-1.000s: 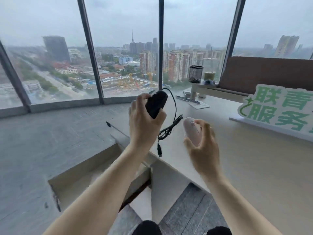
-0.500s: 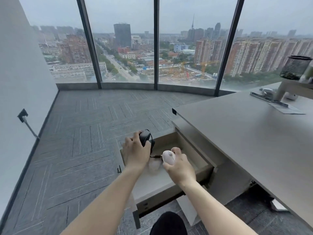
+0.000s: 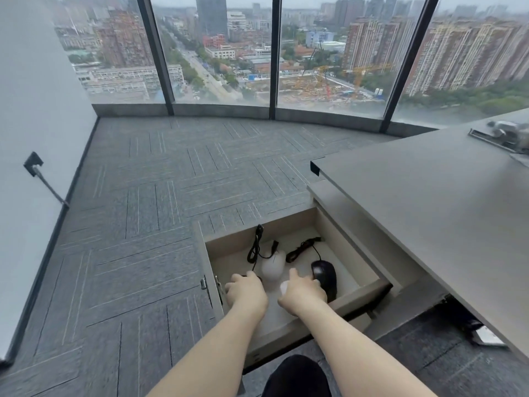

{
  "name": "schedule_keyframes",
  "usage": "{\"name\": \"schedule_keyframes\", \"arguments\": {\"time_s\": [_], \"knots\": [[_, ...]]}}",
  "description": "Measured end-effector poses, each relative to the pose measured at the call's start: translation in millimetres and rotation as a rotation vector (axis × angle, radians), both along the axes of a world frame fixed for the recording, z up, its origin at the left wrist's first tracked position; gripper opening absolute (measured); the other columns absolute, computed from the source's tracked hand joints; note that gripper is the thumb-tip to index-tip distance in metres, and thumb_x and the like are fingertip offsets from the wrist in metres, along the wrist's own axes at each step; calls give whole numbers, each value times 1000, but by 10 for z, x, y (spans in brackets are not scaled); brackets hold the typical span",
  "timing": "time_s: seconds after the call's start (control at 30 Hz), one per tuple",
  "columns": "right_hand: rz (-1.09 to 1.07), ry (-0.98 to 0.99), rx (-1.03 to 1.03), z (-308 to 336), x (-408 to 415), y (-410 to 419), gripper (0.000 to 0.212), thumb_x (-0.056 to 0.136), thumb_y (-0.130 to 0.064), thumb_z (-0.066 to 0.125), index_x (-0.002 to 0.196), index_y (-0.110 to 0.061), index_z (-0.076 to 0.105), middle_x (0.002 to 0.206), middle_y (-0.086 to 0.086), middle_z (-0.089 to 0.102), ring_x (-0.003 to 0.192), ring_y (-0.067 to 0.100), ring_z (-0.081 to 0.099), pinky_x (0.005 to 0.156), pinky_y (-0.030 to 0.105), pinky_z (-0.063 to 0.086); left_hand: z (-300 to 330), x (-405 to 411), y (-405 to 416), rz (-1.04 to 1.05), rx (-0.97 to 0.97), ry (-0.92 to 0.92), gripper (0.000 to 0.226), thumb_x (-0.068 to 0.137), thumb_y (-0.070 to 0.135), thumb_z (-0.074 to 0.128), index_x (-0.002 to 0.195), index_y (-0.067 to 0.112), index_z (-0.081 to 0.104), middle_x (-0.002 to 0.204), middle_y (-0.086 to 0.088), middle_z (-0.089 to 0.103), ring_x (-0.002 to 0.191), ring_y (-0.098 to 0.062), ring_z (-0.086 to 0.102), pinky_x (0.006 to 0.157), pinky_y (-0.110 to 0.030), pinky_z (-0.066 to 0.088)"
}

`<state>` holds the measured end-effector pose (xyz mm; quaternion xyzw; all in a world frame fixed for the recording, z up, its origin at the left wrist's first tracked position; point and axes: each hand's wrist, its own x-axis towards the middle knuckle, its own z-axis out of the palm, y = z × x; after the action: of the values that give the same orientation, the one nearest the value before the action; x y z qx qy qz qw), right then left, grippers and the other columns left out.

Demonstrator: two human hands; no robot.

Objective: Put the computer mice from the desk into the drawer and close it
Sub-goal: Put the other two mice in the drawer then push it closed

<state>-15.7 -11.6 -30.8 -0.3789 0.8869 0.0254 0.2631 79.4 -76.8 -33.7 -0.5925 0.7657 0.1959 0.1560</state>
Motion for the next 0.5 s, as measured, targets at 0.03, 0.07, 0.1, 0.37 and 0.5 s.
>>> {"name": "schedule_keyframes", "arguments": {"time_s": [0.03,0.07,0.1,0.37,0.5], "knots": [[2,-2,20,-33,-8,-7,63,88,-32,52,144,-21,26,141,19,44,128,37,41,89,44,47,-46,-1,1,15,27,-4,58,86,31,60,136,13,39,137,-18,40,124,-39,46,90,-43,49],[5,-9,38,-56,-12,-10,65,88,-32,54,145,-21,25,141,19,44,127,36,41,89,44,47,-94,5,2,26,51,-1,62,84,32,63,137,13,38,137,-18,40,124,-39,46,90,-43,49],[7,-18,53,-69,-13,-13,67,88,-33,57,145,-22,25,141,19,43,127,36,42,88,44,47,-136,9,0,30,69,3,67,82,35,65,138,12,36,138,-18,40,124,-38,47,91,-43,49],[-3,-29,-309,126,-23,126,42,92,-24,42,133,-15,43,130,16,52,117,35,50,80,40,45,253,68,-26,-18,-123,207,47,92,40,44,130,13,47,135,-13,46,123,-36,47,94,-44,43],[-88,-52,-719,345,27,476,32,93,-16,42,121,-16,58,115,4,65,100,22,59,79,37,51,535,355,-82,-22,-335,623,38,92,25,44,129,17,54,134,-8,54,122,-28,50,96,-39,43]]}}
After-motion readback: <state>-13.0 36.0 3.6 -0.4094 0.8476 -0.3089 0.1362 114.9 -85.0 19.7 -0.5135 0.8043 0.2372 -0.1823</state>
